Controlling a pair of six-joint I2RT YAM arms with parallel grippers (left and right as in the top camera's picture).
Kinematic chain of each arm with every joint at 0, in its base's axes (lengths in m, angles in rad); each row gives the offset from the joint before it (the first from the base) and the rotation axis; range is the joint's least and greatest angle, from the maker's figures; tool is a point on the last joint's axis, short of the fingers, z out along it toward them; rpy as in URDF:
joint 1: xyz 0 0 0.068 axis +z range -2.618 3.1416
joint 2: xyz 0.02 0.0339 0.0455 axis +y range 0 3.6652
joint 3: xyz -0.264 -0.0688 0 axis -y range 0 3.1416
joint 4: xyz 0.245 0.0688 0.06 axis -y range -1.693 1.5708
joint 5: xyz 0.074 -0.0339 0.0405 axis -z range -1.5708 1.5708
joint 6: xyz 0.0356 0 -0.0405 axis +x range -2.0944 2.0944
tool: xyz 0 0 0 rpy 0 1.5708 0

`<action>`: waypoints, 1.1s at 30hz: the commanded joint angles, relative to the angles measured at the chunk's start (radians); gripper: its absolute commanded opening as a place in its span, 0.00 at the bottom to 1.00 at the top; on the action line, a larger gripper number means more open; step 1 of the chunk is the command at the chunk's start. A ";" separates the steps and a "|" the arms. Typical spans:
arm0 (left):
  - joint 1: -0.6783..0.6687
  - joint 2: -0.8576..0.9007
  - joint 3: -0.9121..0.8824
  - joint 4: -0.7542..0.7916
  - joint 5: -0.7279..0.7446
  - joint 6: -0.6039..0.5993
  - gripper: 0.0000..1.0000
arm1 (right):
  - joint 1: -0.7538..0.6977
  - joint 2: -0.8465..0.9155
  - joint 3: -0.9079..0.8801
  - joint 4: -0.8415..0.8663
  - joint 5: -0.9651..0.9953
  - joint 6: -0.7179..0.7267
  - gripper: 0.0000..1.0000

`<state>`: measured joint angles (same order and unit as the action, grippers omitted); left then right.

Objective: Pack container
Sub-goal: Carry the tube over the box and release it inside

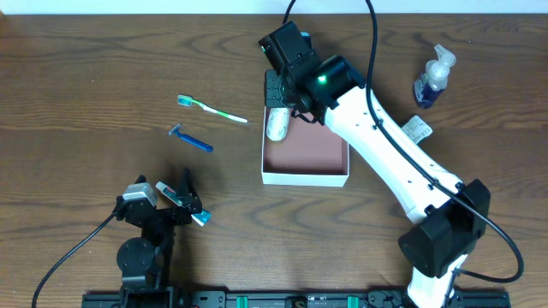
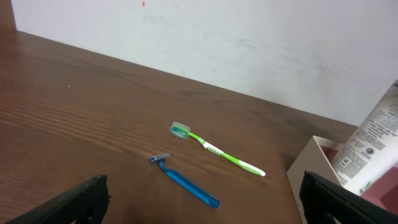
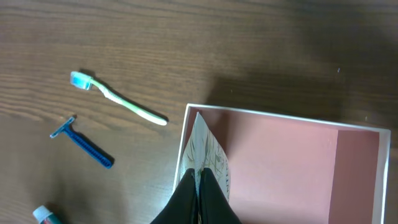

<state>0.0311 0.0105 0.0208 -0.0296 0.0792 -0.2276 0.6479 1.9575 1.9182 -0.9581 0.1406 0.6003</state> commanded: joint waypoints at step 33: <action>0.000 -0.005 -0.017 -0.034 0.018 0.016 0.98 | 0.026 0.000 0.016 0.099 0.020 -0.135 0.76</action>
<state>0.0311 0.0105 0.0208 -0.0296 0.0792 -0.2276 0.6605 1.9915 1.9179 -0.8658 0.1608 0.4904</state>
